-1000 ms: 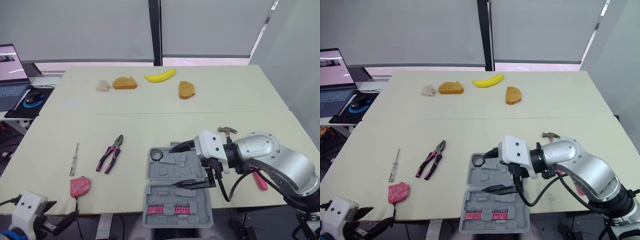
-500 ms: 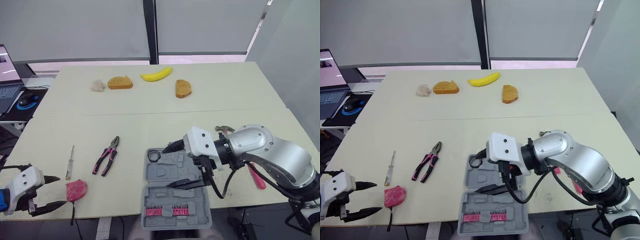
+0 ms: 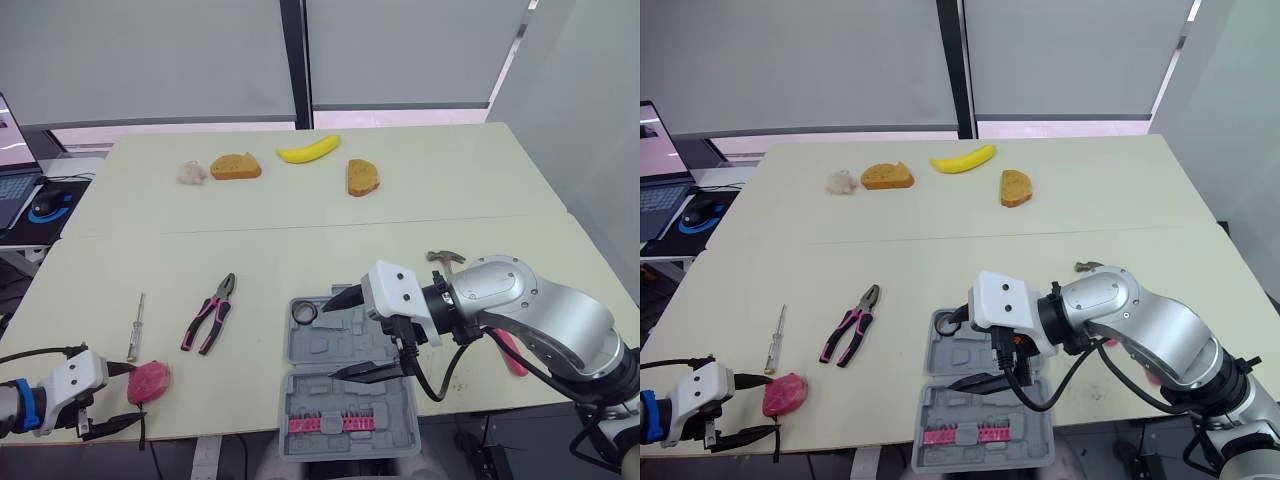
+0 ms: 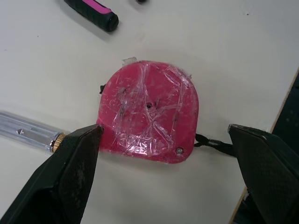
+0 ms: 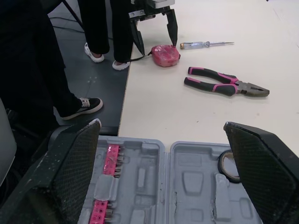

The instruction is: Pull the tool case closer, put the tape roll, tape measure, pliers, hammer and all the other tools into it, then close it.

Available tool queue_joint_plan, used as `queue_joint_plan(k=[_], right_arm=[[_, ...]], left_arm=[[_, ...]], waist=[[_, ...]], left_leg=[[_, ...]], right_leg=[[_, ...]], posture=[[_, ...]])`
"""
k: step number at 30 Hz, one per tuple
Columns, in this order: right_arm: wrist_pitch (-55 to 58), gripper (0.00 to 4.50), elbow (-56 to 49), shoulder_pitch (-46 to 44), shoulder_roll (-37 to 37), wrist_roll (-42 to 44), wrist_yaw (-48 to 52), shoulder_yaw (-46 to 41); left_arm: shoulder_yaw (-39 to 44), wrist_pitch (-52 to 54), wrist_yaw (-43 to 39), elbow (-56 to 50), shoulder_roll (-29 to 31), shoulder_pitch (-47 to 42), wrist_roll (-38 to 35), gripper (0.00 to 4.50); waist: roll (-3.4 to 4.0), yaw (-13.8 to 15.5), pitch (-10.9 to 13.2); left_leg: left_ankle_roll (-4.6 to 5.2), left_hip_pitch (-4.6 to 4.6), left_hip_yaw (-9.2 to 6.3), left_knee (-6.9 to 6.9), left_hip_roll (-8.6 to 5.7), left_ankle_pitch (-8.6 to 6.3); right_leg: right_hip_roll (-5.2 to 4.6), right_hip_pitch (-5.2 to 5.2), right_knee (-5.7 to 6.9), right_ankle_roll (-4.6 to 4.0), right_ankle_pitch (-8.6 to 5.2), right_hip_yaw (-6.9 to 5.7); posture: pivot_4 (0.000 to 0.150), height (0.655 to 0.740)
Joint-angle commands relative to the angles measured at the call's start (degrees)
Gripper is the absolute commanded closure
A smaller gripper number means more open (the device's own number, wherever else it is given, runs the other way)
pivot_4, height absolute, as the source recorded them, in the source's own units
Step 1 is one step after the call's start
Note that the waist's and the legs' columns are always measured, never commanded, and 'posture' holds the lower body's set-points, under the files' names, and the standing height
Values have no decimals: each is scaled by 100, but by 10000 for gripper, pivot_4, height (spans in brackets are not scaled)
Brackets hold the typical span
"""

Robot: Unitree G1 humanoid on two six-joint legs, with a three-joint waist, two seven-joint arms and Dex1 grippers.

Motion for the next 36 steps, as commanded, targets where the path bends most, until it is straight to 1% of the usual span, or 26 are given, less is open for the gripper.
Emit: queue_joint_plan(k=[1, 5, 14, 19, 23, 26, 29, 36], right_arm=[[-13, 0, -107, -184, 40, 30, 51, -27], [68, 0, -110, -301, -6, 86, 109, -60], [130, 0, -112, -329, -32, 151, 114, -103], [6, 0, -61, -256, -48, 63, 148, -46], [-69, 0, -49, -192, -47, 3, 153, -18], [-135, 0, -24, -143, -35, -55, 154, 14], [-166, 0, -2, -138, -9, -73, 181, 38], [-235, 0, 44, -129, -52, -140, 318, 89]], left_arm=[[-150, -121, 160, 277, -48, -143, 143, 260], [-172, -130, 264, 245, -149, -226, 71, 260], [358, 167, 280, -650, 67, 578, -449, 260], [618, 669, 535, -1174, 51, 909, -609, 260], [838, 1291, 718, -1799, -45, 1240, -830, 260], [881, 1461, 563, -2146, -71, 1527, -955, 260], [772, 1020, 489, -2010, -70, 1464, -773, 260], [270, 236, 386, -1090, -50, 620, -296, 260]], waist=[[0, -1, 0], [-1, -4, -1], [-3, -16, -2], [-4, -12, -2], [-6, -13, -4], [-6, -15, -4], [-6, -11, -4], [-8, 6, -5]], left_leg=[[0, 1, 0, 0, 0, 0], [0, 3, 2, 3, 0, 0], [0, 1, 2, 3, 2, 0], [0, 4, 1, 7, 2, 1], [0, 3, 2, 8, 1, 0], [0, 3, 2, 8, 2, 0], [-1, 4, 2, 8, 2, 1], [-1, 5, -1, 17, 1, 1]], right_leg=[[0, 1, 1, 0, 0, 0], [1, 2, 2, 2, 1, 2], [1, 0, 2, 2, 1, 3], [0, 1, 3, 3, 2, 2], [0, 4, 2, 4, 2, 3], [1, 6, 2, 4, 2, 3], [1, 6, 2, 4, 2, 3], [2, 10, 3, 7, 4, -3]], posture=[[1500, 7400], [1500, 7400], [1500, 7400], [1500, 7400], [1500, 7400], [1500, 7400], [1500, 7400], [1500, 7400]])
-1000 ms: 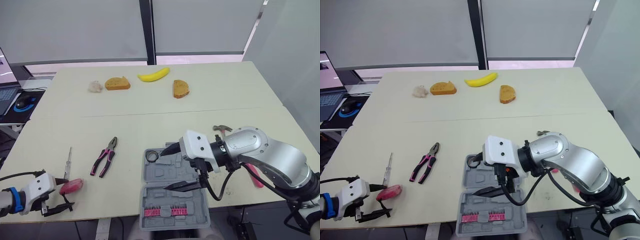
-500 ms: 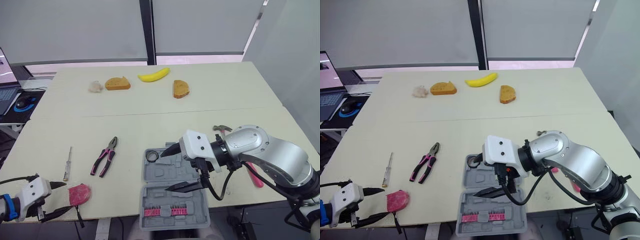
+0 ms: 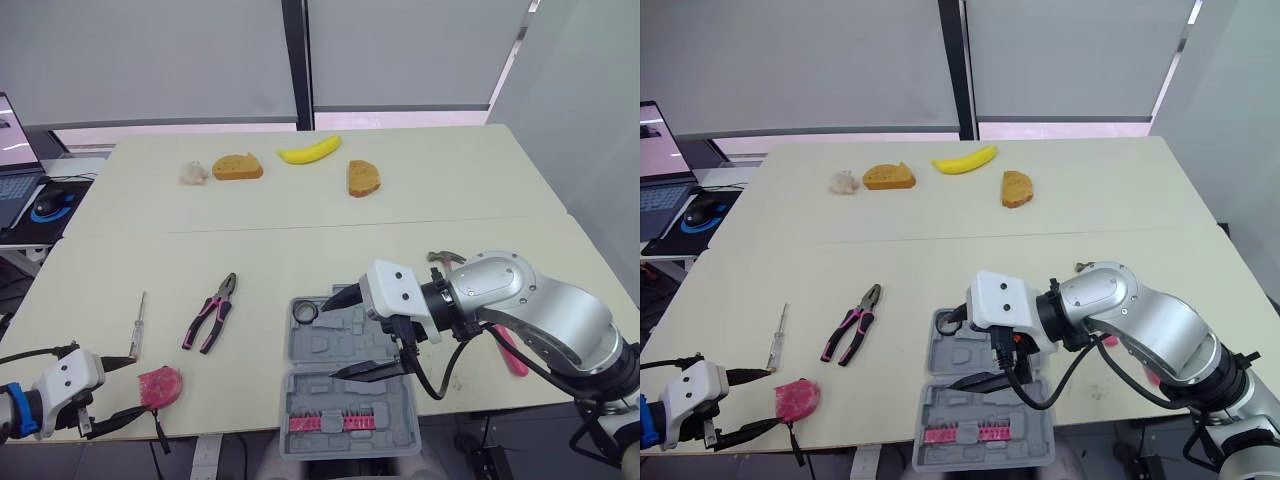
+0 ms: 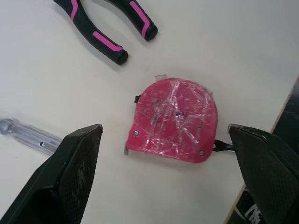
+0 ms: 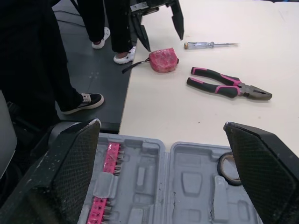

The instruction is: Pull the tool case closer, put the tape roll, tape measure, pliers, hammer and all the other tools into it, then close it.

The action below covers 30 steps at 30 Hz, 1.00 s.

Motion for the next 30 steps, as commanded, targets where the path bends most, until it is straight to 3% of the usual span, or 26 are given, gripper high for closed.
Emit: queue_joint_plan(k=[1, 18, 30], right_arm=[[-112, 0, -78, -8, -24, -14, 79, -43], [26, 0, -163, -10, -90, 100, 133, -93], [23, 0, -171, 3, -114, 74, 173, -88]], left_arm=[[-179, -436, -119, 411, 37, -246, 179, 260], [-768, -1170, -25, 1728, -228, -949, 541, 260], [-976, -1368, 46, 2052, -321, -924, 665, 260]], waist=[[0, -4, 0], [0, -8, 0], [18, -10, -8]], left_leg=[[0, 0, 2, 1, -1, 0], [1, 0, 1, 25, 0, -1], [2, 2, 1, 33, -1, -1]], right_leg=[[0, 0, -1, 2, 1, 2], [2, -1, 4, 14, 8, 1], [2, -1, 6, 16, 10, 3]], posture=[[1500, 7400], [1500, 7400], [1500, 7400]])
